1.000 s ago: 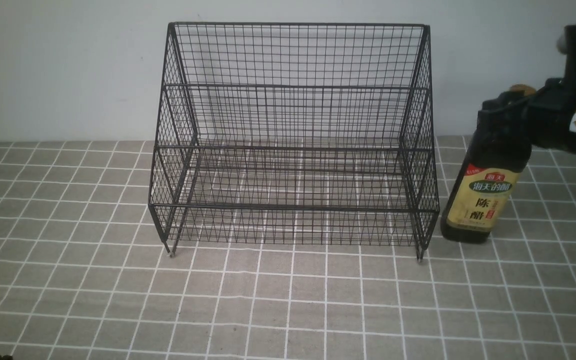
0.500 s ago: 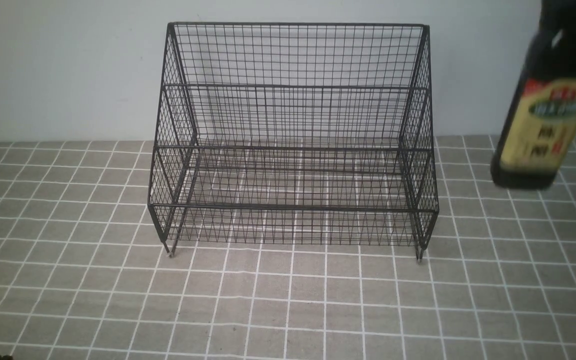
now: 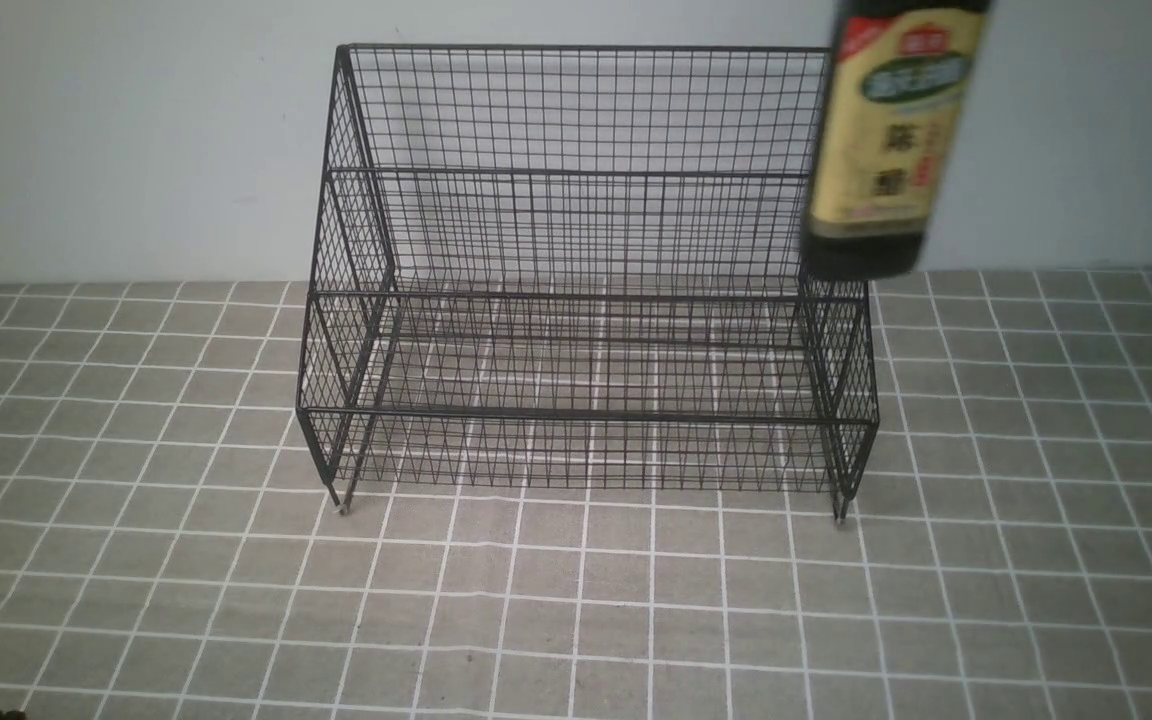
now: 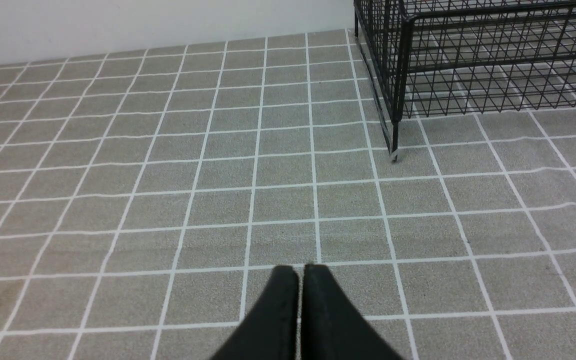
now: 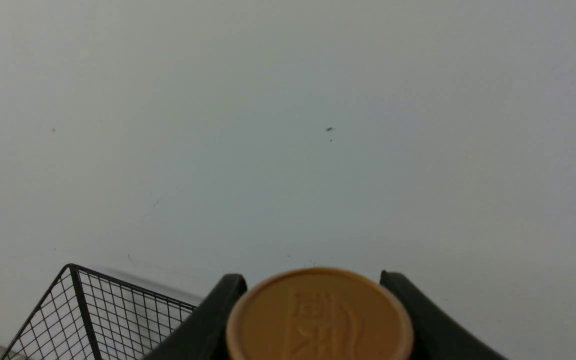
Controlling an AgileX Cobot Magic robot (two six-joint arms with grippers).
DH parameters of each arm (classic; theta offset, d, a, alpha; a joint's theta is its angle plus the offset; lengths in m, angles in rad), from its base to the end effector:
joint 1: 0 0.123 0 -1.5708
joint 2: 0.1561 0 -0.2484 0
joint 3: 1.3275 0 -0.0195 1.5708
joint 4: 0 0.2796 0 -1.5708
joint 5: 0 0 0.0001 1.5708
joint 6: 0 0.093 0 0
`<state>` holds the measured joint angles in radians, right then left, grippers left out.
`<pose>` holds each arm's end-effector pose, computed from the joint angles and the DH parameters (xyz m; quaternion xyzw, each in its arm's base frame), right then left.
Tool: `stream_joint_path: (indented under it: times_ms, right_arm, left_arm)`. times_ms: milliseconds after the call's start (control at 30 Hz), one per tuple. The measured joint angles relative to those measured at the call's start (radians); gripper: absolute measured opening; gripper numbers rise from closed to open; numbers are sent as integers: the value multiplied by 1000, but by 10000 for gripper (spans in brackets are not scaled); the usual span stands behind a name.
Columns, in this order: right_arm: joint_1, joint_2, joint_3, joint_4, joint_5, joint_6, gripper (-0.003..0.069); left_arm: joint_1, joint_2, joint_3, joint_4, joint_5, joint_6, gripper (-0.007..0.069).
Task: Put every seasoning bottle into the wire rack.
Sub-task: Use the right arm to put the condiment bottle back on the shelf
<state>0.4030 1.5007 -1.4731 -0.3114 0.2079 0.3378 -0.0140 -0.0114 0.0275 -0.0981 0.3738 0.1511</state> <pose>0.3622 0.1480 0.3937 -0.1184 0.7449 0.1185 0.6458 0.1204 -0.0050 0.1705 0.0403 0.8041 -0.0008 0.5931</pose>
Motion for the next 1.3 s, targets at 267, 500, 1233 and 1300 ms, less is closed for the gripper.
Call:
stream_joint_path:
  times_ms: [267,500,1233,1300]
  right_arm:
    - [1,164,-56,4,0,19,314]
    - [2,216,-59,8,112,19,314]
    - [3,185,-69,112,347,14,499]
    - [6,133,-71,116,387,8,516]
  left_arm:
    - [0,0,0,0,0,0,-7]
    - [0,0,0,0,0,0,-7]
    - [0,0,0,0,1,0,-7]
    - [0,0,0,0,1,0,-7]
